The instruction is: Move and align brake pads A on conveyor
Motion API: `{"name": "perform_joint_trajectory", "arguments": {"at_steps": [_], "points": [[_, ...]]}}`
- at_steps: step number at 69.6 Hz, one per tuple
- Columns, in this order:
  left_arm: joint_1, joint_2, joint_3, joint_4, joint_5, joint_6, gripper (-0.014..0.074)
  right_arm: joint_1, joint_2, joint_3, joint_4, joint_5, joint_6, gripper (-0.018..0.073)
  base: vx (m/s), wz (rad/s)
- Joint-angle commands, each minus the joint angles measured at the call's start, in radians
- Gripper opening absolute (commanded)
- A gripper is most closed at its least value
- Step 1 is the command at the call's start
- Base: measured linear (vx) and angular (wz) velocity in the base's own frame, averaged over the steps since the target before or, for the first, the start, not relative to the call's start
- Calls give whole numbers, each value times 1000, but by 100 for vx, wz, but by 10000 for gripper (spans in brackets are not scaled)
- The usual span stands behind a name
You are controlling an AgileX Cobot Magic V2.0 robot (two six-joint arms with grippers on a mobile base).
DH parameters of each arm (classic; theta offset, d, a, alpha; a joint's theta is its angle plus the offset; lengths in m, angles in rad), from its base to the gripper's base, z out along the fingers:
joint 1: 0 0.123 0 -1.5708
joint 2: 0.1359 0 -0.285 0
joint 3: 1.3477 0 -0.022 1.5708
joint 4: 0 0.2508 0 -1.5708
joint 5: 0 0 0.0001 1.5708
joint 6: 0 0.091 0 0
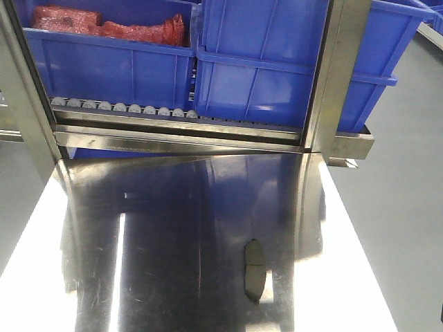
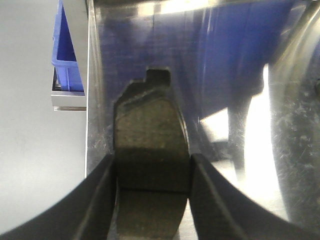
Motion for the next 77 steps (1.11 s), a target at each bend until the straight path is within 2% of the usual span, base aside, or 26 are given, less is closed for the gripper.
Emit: {"name": "perform_joint_trajectory", "arguments": {"at_steps": [1,55,77], "points": [[-7,11,-25,23,-69,0,-6,-4,10,-27,-6,-68,0,449,0,0],[-7,11,-25,23,-69,0,-6,-4,10,-27,-13,-72,0,449,0,0],[-7,11,-25,23,-69,0,-6,-4,11,-27,15,-87,0,449,0,0]]}}
